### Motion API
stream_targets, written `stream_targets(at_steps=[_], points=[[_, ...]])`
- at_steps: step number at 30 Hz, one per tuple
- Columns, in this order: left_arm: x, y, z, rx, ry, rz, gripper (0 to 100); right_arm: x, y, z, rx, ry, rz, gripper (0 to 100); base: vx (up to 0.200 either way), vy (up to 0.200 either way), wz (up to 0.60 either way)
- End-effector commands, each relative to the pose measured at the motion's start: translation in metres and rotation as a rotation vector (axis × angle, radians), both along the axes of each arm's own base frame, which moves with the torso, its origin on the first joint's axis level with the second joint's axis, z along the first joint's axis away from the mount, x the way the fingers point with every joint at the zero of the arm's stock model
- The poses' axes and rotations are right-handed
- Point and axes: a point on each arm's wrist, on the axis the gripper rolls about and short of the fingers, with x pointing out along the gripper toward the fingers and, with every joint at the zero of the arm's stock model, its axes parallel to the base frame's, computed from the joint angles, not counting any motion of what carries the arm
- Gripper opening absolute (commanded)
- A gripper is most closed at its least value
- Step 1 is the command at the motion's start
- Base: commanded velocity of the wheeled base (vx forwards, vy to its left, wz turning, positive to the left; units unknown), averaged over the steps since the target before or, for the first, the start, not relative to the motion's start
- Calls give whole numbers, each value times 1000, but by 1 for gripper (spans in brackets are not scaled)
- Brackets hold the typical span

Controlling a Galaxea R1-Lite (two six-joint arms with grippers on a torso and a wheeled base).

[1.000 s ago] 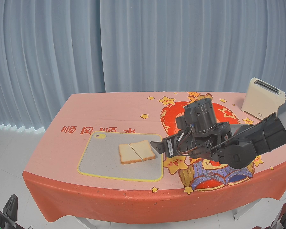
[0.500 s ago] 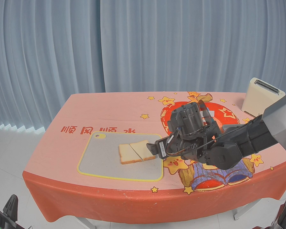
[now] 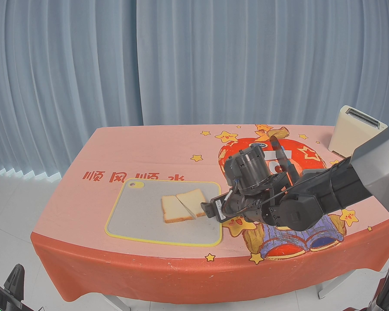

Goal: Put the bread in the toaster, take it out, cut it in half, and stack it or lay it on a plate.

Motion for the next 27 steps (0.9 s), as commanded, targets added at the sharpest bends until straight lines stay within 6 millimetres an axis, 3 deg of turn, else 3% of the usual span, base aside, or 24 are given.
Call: stream_targets(at_steps=[1,9,27], points=[[1,0,-5,0,19,1,0,0,0,-3,-8,6,-1,100,0,0,0],[1,0,-5,0,19,-1,0,-1,0,-8,-23,13,-8,100,0,0,0],[1,0,-5,0,18,-1,0,-3,-11,7,-32,-2,-52,100,0,0,0]])
